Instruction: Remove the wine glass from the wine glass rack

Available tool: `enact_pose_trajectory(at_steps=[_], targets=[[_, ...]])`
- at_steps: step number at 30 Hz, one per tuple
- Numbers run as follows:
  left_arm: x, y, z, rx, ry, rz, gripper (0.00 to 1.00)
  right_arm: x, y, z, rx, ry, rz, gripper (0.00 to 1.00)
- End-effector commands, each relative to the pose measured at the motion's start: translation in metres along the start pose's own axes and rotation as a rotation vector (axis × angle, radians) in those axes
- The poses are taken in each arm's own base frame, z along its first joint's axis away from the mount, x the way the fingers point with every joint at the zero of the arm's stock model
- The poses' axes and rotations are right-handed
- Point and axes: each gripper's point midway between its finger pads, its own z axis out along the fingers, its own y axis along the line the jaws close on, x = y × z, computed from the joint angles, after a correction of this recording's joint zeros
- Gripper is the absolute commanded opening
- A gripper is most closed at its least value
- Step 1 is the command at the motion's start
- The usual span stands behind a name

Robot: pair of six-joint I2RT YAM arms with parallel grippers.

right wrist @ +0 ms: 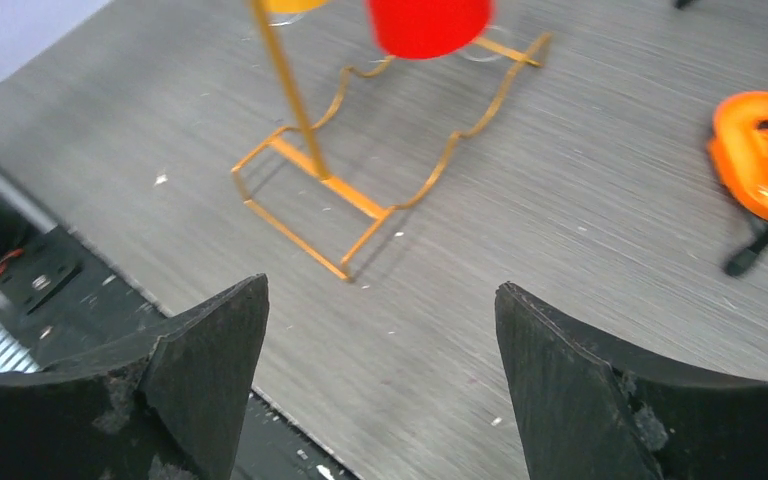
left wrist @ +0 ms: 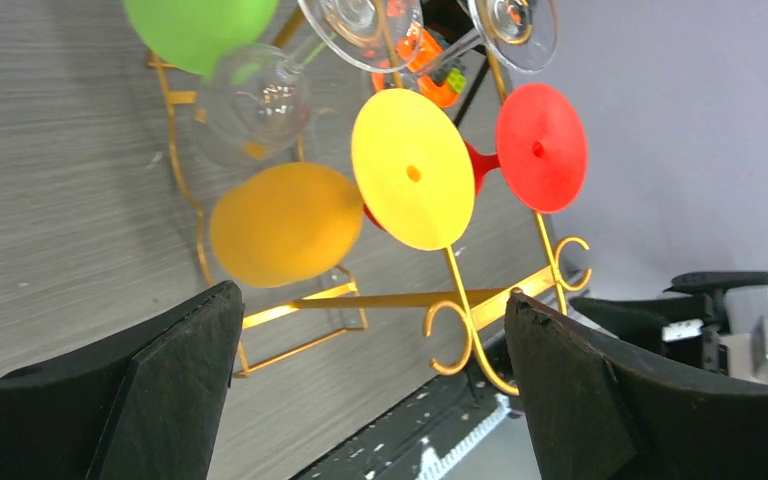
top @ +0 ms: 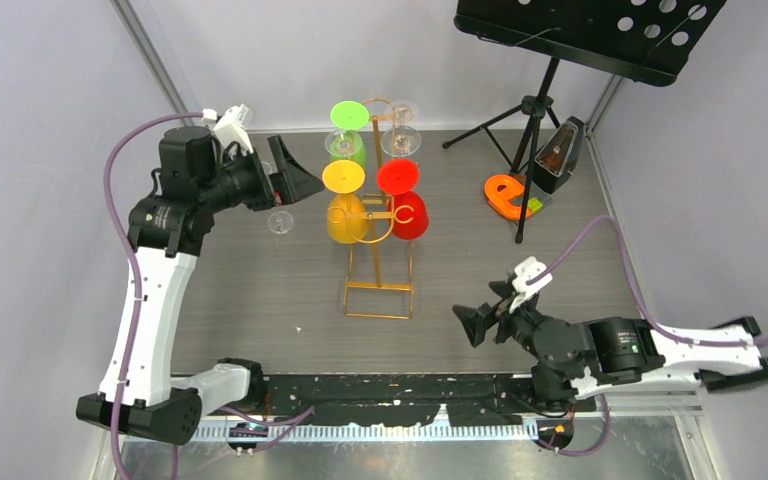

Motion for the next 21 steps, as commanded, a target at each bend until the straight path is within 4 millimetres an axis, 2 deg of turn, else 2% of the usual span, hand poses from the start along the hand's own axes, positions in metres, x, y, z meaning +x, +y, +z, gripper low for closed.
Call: enact_pose_trajectory(at_steps=[1,8,11,21], targets=[[-0.004,-0.029,0.006,0.168,-0.017,-0.019,1.0,-0.007,-0.019,0.012,0.093,0.038,0.026,0.88],[-0.005,-0.035,0.024,0.235,0.013,-0.082,0.99,-0.006,-0.041,0.034,0.214,0.067,0.016,0.87],[-0.01,-0.041,0.029,0.276,0.017,-0.11,0.98,-0.004,-0.04,0.038,0.197,0.068,0.027,0.86],[-0.015,-0.033,0.05,0.261,0.046,-0.157,0.9,-0.005,-0.052,0.026,0.213,0.011,0.091,0.85]])
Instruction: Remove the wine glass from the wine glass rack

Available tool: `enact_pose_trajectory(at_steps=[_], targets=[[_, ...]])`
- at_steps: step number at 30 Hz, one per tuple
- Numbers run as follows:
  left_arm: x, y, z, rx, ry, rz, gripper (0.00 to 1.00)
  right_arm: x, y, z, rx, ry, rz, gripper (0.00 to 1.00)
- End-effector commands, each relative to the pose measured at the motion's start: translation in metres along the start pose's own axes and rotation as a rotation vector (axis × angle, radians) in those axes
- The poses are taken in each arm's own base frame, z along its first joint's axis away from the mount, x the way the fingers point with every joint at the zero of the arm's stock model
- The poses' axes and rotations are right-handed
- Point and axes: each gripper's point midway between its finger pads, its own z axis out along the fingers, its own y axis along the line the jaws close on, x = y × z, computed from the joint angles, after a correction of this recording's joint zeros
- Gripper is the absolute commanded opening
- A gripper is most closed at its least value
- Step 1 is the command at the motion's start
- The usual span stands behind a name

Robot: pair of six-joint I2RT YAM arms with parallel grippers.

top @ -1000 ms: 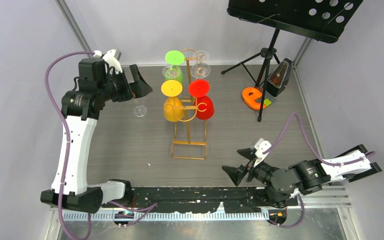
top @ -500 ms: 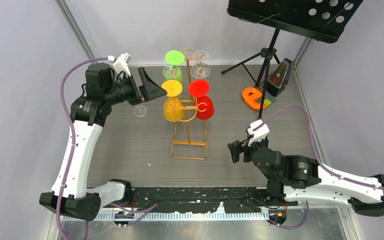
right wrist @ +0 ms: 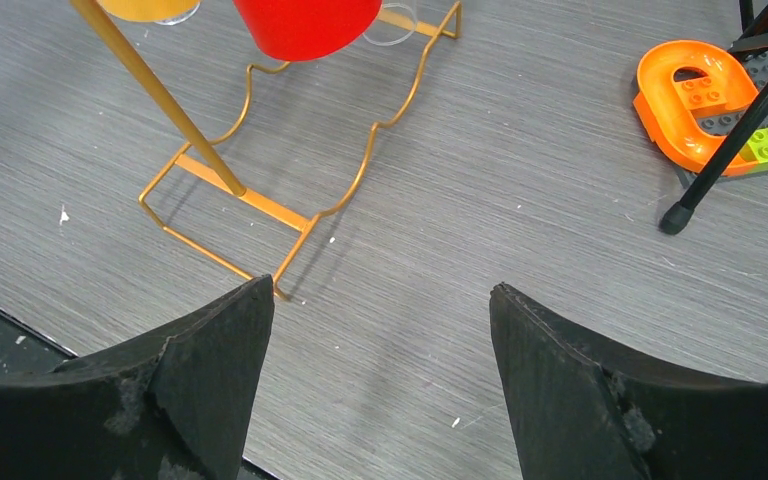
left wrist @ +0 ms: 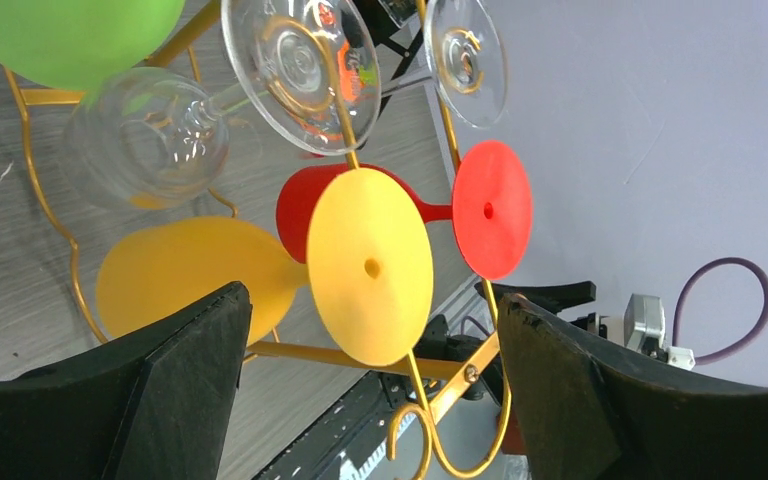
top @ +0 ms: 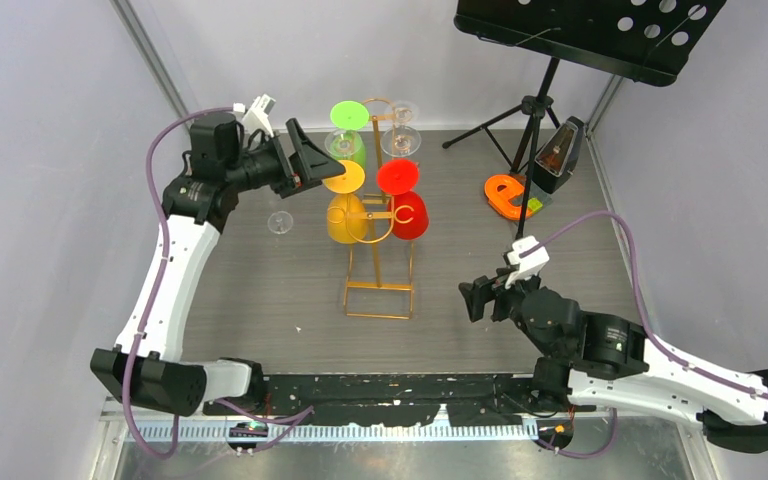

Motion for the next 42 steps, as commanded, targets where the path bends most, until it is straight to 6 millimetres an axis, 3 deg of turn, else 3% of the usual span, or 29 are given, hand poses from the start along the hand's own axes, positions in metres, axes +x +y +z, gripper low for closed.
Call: enact_pose_trajectory(at_steps=[1,12,18,32,42], targets=[[-0.011,-0.018,0.002,0.073,-0.018,0.023,0.88,-0.009,-0.004,-0.004,0.0,-0.053,0.058,0.85],[-0.011,-0.027,0.002,0.112,-0.005,0.018,0.61,-0.002,-0.009,-0.006,0.005,-0.052,0.071,0.84],[-0.009,-0.032,-0.002,0.123,0.002,0.028,0.52,0.005,-0.008,-0.002,0.012,-0.036,0.064,0.84],[-0.008,-0.044,-0.013,0.142,0.001,0.055,0.42,0.017,-0.004,0.005,0.018,-0.007,0.044,0.84],[-0.003,-0.049,0.0,0.147,0.034,0.065,0.39,0.019,-0.004,0.007,0.022,-0.008,0.047,0.84]])
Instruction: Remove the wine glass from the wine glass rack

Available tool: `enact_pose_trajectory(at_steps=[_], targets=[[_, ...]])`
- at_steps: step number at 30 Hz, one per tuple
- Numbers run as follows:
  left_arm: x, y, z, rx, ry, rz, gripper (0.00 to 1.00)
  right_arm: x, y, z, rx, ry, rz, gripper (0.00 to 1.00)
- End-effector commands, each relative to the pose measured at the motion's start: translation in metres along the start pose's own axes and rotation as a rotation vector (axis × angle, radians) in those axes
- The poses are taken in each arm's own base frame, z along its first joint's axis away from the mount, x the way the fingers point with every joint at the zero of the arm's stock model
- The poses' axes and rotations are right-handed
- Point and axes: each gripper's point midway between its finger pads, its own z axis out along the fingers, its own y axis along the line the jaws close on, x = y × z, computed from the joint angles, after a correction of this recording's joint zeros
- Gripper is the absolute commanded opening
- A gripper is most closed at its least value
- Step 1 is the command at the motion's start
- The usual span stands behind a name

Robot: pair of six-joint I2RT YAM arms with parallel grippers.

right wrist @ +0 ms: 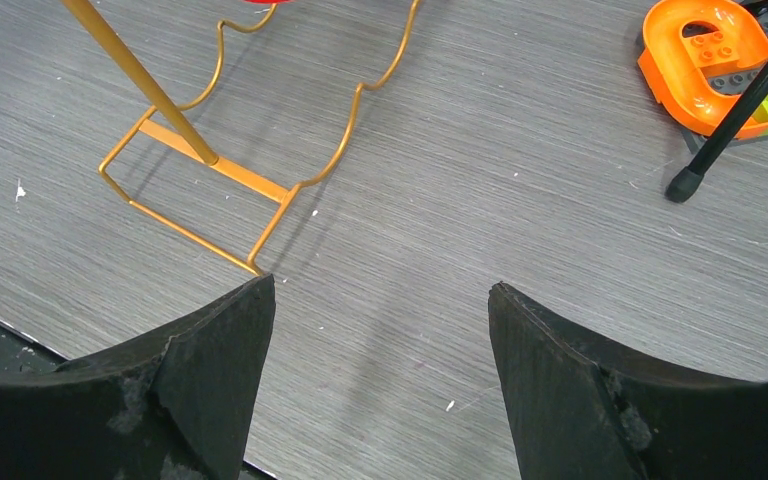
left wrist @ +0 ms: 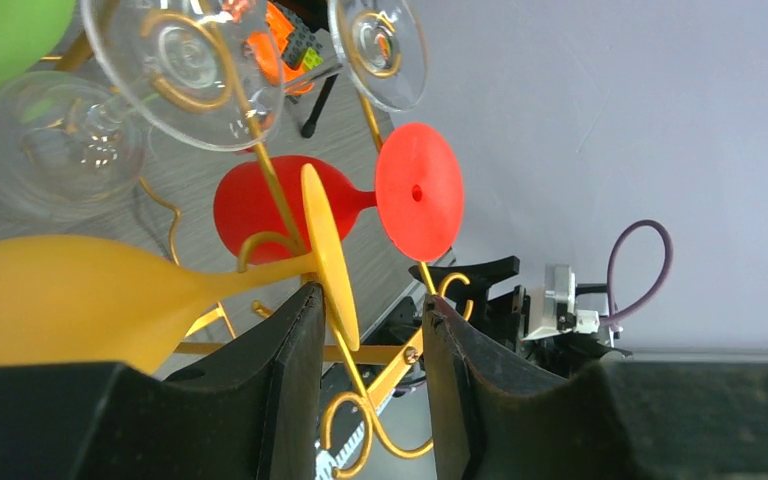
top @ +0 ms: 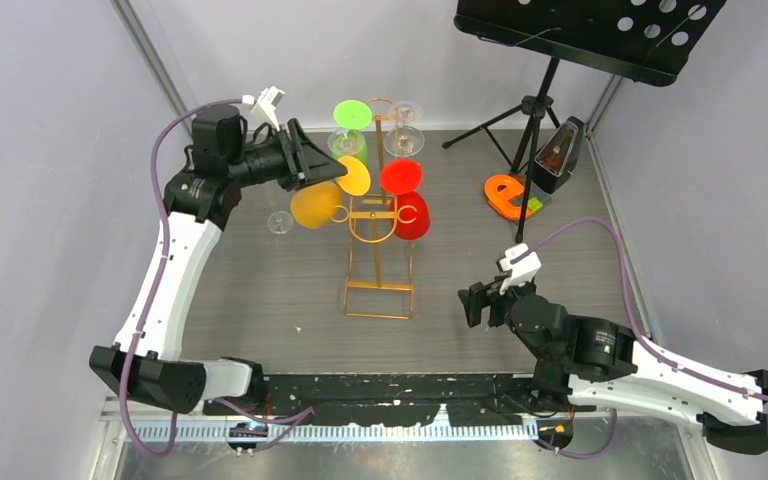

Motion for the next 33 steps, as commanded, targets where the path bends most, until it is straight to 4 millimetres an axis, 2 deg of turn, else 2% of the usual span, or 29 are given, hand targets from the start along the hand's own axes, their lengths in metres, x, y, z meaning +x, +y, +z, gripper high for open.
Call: enact_pose_trajectory(at_steps=[1,24,28,33], targets=[[-0.006,-0.021,-0.001,0.051,-0.008,0.067,0.38,-0.01,0.001,0.001,0.005,-0.04,0.049,0.84],[0.0,-0.001,0.012,-0.011,0.025,0.058,0.34,-0.005,-0.002,0.001,0.01,-0.036,0.049,0.84],[0.002,0.002,0.013,-0.019,0.032,0.055,0.29,-0.005,-0.001,0.001,0.012,-0.033,0.042,0.84],[0.004,0.006,0.014,-0.027,0.04,0.056,0.15,-0.005,-0.002,0.002,0.016,-0.033,0.037,0.84]])
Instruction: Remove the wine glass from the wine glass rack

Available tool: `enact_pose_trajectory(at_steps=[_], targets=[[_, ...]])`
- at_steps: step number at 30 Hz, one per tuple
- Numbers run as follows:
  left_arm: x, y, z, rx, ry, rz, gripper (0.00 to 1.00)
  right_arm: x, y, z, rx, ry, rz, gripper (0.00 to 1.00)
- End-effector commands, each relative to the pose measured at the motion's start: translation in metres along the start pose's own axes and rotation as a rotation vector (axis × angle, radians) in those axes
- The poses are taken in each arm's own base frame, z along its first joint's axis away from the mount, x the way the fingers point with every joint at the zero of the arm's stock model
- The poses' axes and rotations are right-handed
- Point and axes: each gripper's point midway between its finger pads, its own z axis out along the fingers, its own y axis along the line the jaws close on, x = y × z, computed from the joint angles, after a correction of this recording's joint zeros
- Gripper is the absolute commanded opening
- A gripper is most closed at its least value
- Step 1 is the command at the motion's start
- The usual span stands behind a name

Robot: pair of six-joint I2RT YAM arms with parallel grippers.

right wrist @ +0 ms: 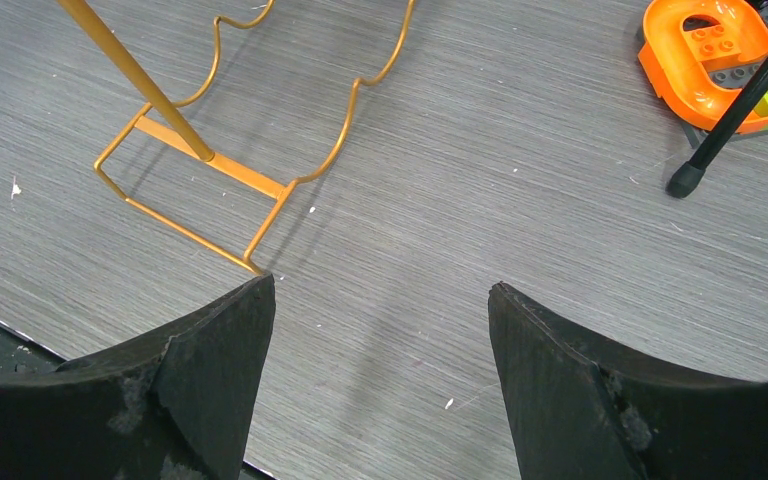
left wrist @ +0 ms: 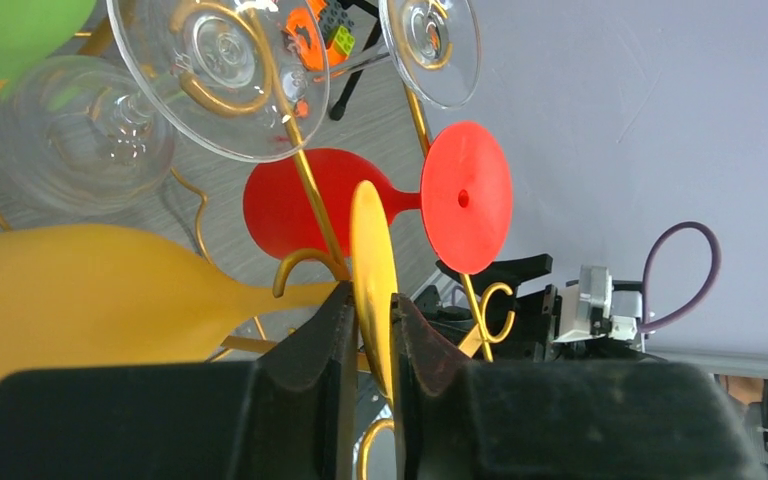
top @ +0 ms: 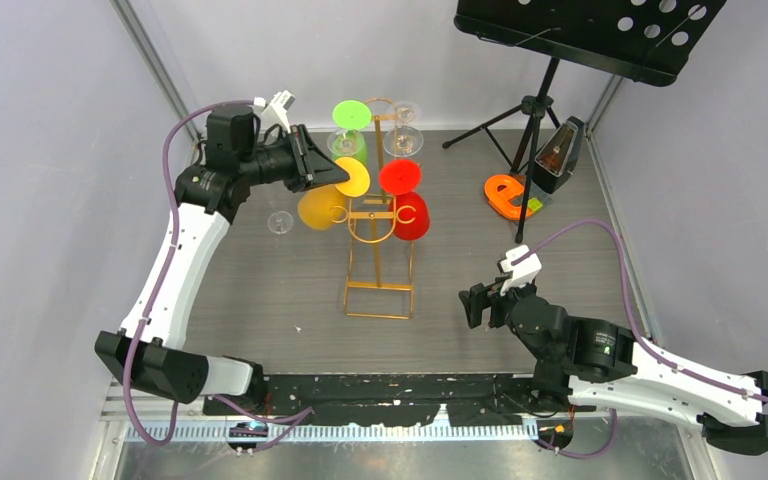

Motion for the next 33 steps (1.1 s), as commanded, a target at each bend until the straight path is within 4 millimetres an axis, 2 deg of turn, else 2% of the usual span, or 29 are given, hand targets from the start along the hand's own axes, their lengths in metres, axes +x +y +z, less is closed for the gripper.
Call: enact_pose_trajectory(at_steps=[1,3,5,19,25,33], targets=[[-0.004,-0.008,-0.003,0.018,-0.007,0.044,0.11,-0.011,0.0,0.001,0.014,-0.037,0.038,0.84],[-0.004,-0.008,-0.002,0.016,-0.007,0.044,0.03,-0.01,0.0,0.001,0.016,-0.037,0.04,0.84],[-0.005,-0.009,-0.003,0.016,-0.008,0.046,0.0,-0.009,0.0,0.002,0.018,-0.036,0.042,0.84],[-0.016,-0.025,-0.024,-0.005,-0.086,0.058,0.0,-0.006,0.0,0.003,0.019,-0.032,0.052,0.84],[-0.023,-0.021,-0.031,-0.026,-0.128,0.032,0.0,-0.008,0.0,0.003,0.02,-0.035,0.055,0.84],[-0.027,-0.009,-0.03,-0.059,-0.143,0.025,0.0,-0.008,0.001,0.003,0.019,-0.033,0.056,0.84]])
